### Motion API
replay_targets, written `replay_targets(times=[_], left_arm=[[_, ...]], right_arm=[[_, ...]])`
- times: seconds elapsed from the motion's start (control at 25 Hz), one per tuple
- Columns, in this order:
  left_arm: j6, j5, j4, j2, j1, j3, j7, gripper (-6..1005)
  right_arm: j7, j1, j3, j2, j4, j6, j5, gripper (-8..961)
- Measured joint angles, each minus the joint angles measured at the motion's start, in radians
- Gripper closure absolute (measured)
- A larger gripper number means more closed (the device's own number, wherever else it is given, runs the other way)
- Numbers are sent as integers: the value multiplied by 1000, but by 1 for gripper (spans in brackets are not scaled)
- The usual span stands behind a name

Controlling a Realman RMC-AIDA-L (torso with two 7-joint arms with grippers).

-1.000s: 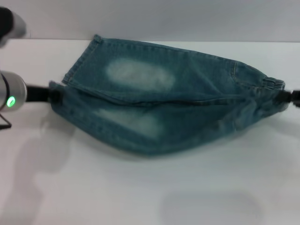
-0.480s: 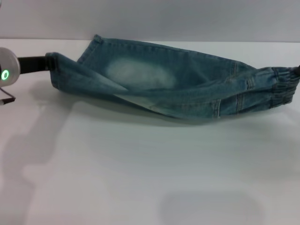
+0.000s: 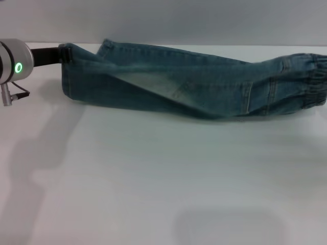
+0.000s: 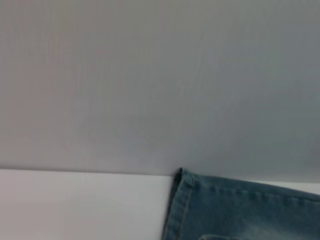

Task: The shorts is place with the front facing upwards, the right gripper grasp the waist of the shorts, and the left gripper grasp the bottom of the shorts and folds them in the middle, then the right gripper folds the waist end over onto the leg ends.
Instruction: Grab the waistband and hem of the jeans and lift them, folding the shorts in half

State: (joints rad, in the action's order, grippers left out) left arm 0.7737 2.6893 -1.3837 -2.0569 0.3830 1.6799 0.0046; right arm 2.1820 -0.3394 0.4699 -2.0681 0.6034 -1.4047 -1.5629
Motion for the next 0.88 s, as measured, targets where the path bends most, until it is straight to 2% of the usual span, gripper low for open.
replay_targets(times=[0.88], left_arm=[[-108,-39,199,0,144,25,1,893]], right_arm=[[-86,-50,-52,-4,-123,105,106,956]])
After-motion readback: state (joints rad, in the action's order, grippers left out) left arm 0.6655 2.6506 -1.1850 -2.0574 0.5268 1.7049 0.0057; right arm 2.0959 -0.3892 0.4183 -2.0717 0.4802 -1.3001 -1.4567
